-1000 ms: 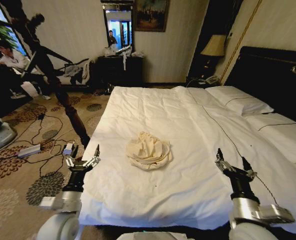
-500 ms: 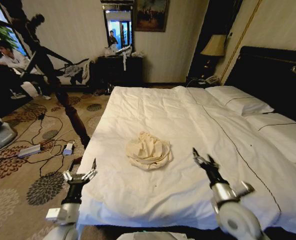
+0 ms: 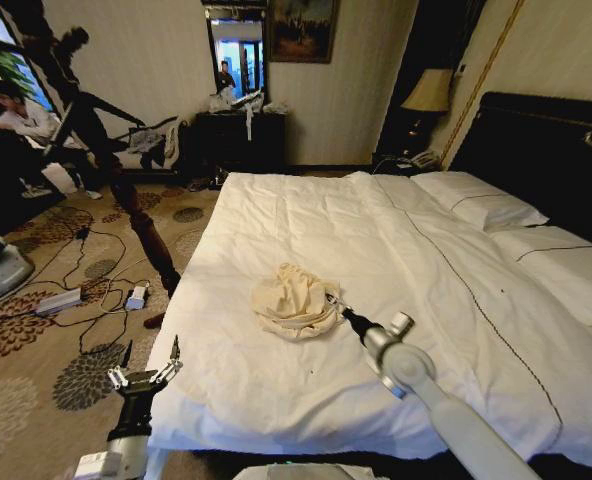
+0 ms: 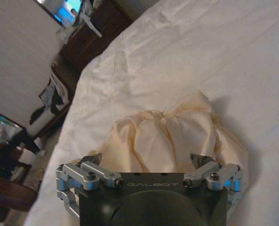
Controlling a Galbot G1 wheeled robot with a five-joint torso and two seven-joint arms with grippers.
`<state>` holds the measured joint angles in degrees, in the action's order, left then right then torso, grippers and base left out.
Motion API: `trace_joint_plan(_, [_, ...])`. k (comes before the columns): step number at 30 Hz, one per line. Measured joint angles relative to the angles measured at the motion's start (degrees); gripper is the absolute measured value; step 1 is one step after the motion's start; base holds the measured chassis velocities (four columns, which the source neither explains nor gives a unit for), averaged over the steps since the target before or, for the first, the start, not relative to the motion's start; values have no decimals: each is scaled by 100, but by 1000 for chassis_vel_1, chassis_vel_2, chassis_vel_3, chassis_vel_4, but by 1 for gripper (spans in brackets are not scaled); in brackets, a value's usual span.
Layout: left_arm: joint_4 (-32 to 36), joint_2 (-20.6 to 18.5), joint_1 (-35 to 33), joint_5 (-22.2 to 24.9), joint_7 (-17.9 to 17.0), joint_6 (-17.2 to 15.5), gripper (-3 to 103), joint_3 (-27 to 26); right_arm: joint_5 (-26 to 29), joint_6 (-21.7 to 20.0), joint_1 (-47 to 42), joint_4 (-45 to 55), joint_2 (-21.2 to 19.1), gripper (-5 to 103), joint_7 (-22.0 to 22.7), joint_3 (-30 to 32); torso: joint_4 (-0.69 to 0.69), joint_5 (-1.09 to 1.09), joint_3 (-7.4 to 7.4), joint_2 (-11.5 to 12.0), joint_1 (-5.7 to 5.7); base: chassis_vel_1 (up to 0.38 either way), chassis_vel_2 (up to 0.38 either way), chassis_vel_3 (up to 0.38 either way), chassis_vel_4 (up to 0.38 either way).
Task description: Pick up the clothes from the bed and hang them on the clothes hanger.
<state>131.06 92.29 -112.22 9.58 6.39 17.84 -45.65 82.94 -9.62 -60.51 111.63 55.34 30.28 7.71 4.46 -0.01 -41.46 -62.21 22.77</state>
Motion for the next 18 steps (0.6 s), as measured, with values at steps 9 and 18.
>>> trace_joint_plan(9, [32,-6,27,67,-28,-25,100,-140,-471,-201,615,-942,357,100,-167,-365,1,1,0,0,0,0,0,0,0])
trace_joint_plan(18, [42,-10,23,92,-70,-49,100,-187,-783,-182,1005,-1590,816,94,-313,-600,-1,0,1,0,0,0,0,0,0])
